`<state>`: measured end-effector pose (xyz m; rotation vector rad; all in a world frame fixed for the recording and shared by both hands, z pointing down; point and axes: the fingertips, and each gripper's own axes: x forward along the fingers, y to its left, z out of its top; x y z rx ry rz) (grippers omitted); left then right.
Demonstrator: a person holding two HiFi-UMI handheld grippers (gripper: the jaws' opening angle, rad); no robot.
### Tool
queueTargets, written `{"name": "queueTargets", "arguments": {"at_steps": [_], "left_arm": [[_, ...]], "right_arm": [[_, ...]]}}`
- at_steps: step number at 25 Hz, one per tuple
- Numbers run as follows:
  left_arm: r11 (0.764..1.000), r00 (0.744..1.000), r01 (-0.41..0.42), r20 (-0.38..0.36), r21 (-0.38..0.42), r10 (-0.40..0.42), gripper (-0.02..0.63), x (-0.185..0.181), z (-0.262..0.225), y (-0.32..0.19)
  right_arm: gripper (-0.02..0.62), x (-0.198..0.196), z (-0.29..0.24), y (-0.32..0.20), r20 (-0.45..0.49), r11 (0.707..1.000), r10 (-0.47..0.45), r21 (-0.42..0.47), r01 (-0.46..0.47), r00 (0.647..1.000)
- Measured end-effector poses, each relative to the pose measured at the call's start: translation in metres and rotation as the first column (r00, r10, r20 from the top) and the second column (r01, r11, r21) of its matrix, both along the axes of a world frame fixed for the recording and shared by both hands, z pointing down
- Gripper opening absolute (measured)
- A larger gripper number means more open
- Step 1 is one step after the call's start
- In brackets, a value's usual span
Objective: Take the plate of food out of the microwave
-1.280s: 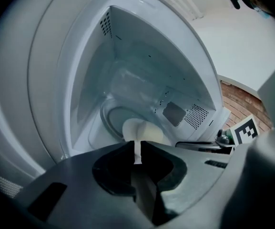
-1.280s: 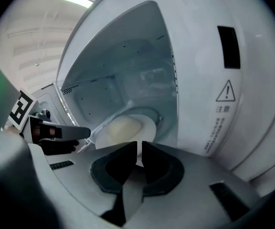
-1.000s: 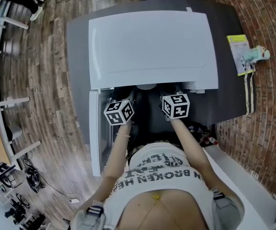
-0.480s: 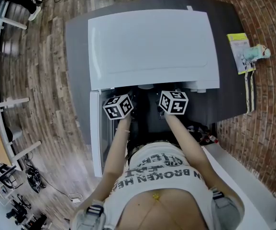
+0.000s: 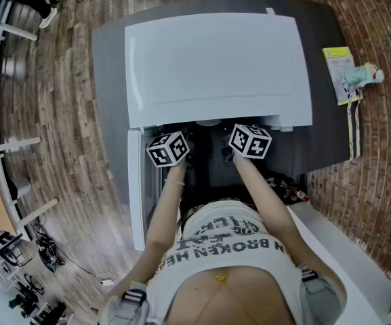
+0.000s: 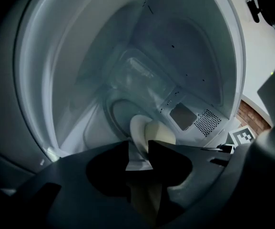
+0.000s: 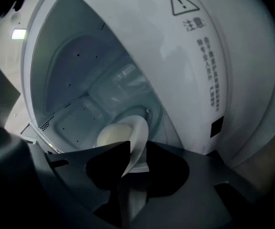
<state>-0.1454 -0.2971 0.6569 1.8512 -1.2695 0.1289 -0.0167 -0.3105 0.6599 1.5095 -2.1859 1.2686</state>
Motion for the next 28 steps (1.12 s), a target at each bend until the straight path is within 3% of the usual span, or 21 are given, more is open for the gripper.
{"name": "queueTargets", "arguments": {"at_steps": [11, 28], "left_arm": [[0.998, 0.996, 0.056, -0.075, -0.018, -0.057, 0.084, -0.001, -0.002, 0.002], [0.997, 0.996, 0.071, -0.052, -0.017, -0.072, 0.084, 0.002, -0.006, 0.018]], "right_arm": [[0.089, -0.002, -0.001, 0.001, 0.047, 1.000, 0.000, -0.022, 0.001, 0.999], [0.084, 0.001, -0.008, 0.012, 0.043, 0.999, -0.035, -0.017, 0.035, 0.998]]}}
